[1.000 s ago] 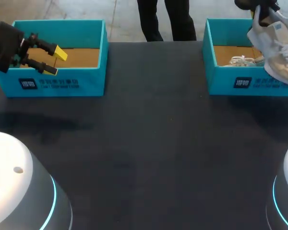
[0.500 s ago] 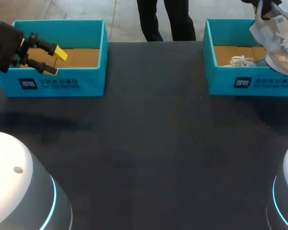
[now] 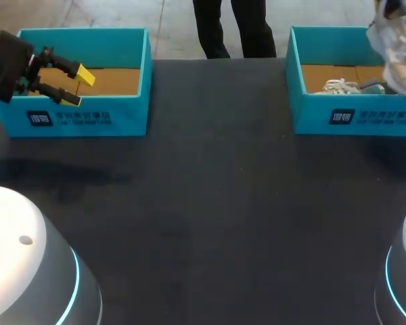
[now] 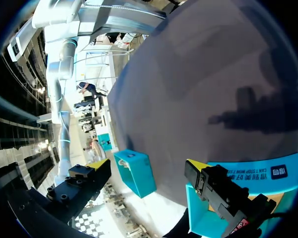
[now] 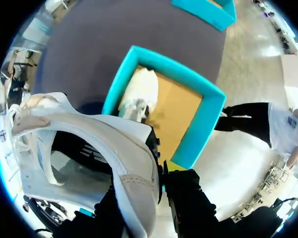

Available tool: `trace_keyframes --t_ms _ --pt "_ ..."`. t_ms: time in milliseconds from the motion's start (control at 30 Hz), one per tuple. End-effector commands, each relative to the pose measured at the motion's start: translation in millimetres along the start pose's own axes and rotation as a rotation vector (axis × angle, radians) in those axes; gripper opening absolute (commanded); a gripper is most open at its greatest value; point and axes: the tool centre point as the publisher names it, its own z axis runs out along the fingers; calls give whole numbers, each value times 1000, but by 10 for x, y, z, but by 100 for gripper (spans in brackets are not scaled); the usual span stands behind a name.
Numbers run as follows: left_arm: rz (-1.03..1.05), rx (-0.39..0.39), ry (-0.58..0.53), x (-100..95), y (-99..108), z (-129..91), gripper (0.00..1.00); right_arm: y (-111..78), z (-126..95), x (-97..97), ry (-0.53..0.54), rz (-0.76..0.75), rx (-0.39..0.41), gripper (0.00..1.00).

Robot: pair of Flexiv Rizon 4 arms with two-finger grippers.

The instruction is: Take the shoe out of the shoebox, open the shoe tongue, remove and reinsert the insole, then place the shoe into the shoebox

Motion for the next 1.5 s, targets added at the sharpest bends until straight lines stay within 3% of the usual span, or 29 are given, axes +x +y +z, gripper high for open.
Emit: trace_keyframes --t_ms 33,333,1100,1500 --pt "1 -1 2 -3 -6 1 100 -258 141 -177 25 -4 -25 0" --pt "1 -1 2 -3 -6 1 100 -509 312 -358 34 -3 -3 0" --pt "1 -1 2 -3 -6 1 100 -509 312 -358 34 -3 -3 0" --pt "1 -1 2 -3 -6 1 100 -584 388 -242 162 432 52 0"
